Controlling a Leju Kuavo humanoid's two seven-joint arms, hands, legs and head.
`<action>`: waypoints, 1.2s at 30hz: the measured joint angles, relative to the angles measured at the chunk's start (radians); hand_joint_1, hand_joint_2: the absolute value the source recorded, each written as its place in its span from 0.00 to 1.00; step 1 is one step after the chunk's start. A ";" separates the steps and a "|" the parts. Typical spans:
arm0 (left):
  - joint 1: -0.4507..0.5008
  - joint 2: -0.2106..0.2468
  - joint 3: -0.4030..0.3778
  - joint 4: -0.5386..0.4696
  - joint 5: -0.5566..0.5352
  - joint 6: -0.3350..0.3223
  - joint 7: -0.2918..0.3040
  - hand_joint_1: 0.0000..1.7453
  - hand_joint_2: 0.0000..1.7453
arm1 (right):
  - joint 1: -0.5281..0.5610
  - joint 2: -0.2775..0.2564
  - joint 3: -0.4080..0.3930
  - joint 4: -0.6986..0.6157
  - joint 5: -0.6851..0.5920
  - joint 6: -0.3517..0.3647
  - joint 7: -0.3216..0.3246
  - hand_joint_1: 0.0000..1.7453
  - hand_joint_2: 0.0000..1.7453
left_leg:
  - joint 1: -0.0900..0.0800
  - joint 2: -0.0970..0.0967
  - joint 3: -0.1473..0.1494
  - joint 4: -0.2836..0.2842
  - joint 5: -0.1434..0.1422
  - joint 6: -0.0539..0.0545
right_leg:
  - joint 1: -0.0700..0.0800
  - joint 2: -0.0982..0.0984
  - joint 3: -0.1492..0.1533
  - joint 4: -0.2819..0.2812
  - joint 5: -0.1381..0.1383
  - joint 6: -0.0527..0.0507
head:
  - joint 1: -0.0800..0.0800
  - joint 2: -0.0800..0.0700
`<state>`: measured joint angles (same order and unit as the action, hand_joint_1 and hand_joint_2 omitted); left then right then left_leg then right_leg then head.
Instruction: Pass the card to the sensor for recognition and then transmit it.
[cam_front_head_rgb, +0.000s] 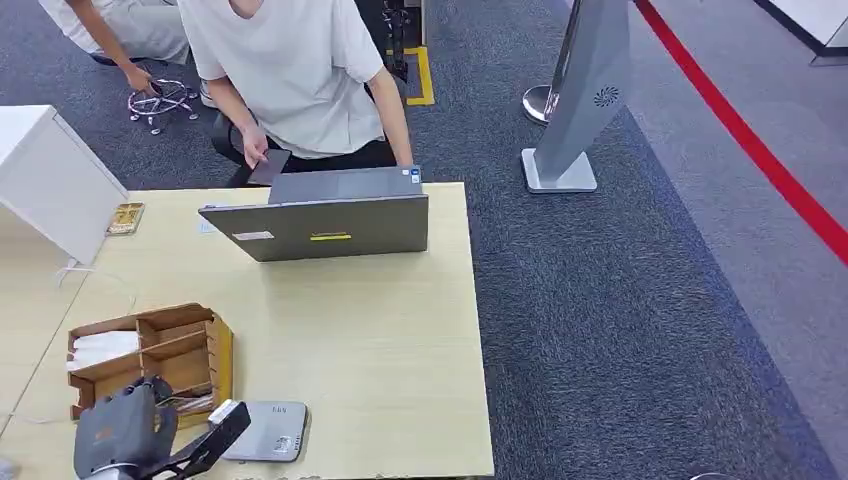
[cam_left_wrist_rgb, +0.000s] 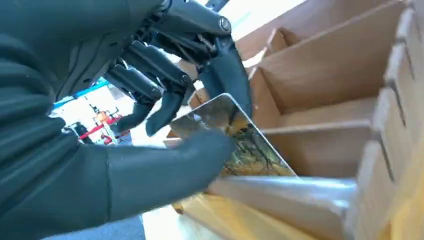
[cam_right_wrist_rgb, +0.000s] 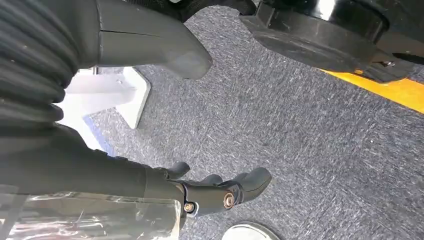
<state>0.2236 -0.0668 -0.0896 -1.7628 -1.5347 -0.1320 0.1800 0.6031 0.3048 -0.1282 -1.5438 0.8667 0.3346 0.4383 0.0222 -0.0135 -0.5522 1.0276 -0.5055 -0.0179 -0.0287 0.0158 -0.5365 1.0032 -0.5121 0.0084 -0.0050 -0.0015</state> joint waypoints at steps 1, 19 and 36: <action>0.000 0.000 -0.001 -0.018 0.000 -0.019 -0.002 0.00 1.00 | 0.002 0.000 0.001 -0.003 -0.003 -0.001 0.002 0.00 1.00 | 0.000 0.000 0.000 0.000 0.000 0.000 | 0.000 0.000 0.000 0.000 0.000 0.000 | 0.000 0.000; -0.215 0.065 -0.312 -0.501 0.000 -0.310 -0.031 0.00 1.00 | 0.022 0.000 -0.002 -0.030 -0.053 -0.034 0.022 0.00 1.00 | 0.000 -0.001 -0.001 0.001 0.001 0.000 | 0.000 -0.001 -0.001 0.000 0.001 0.001 | 0.000 0.000; -0.248 0.130 -0.301 -0.549 0.028 -0.262 -0.077 0.00 1.00 | 0.030 0.000 0.019 -0.014 -0.080 -0.071 0.037 0.00 1.00 | 0.000 0.000 -0.002 0.001 0.001 0.000 | 0.000 0.000 -0.002 0.000 0.001 0.001 | 0.000 0.000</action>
<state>-0.0243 0.0637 -0.3902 -2.3121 -1.5064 -0.3936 0.1030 0.6326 0.3048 -0.1087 -1.5583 0.7870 0.2632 0.4753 0.0222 -0.0137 -0.5540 1.0284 -0.5046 -0.0179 -0.0287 0.0163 -0.5381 1.0033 -0.5114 0.0092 -0.0050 -0.0015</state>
